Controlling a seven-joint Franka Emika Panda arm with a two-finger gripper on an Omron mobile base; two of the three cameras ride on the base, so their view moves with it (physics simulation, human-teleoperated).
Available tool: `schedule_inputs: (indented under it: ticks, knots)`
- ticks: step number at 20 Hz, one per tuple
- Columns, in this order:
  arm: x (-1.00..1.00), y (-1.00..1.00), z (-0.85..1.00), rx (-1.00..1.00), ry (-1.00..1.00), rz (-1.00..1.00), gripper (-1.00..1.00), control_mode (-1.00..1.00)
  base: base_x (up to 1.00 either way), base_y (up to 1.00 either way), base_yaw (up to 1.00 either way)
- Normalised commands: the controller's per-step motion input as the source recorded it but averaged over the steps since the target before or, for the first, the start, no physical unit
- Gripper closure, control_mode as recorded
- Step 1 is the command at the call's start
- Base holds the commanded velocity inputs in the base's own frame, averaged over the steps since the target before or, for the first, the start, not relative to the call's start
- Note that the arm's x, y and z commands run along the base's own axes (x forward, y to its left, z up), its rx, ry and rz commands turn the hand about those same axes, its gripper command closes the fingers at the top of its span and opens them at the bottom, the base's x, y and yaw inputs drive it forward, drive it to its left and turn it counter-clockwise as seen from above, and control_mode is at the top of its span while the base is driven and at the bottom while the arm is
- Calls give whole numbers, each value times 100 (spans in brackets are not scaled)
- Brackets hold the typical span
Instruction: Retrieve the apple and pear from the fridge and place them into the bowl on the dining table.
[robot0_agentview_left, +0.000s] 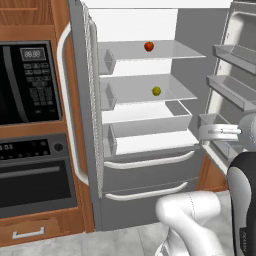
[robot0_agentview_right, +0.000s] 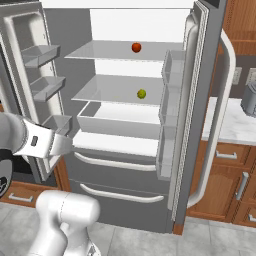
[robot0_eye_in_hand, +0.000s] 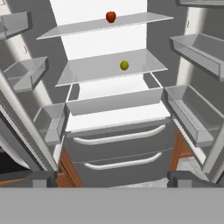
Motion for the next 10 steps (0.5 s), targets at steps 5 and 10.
schedule_inputs:
  ticks: [5,10]
  knots:
    - [0,0,0,0,0,0,-100,-100,0,0,0]
    - [0,0,0,0,0,1,-100,-100,0,0,0]
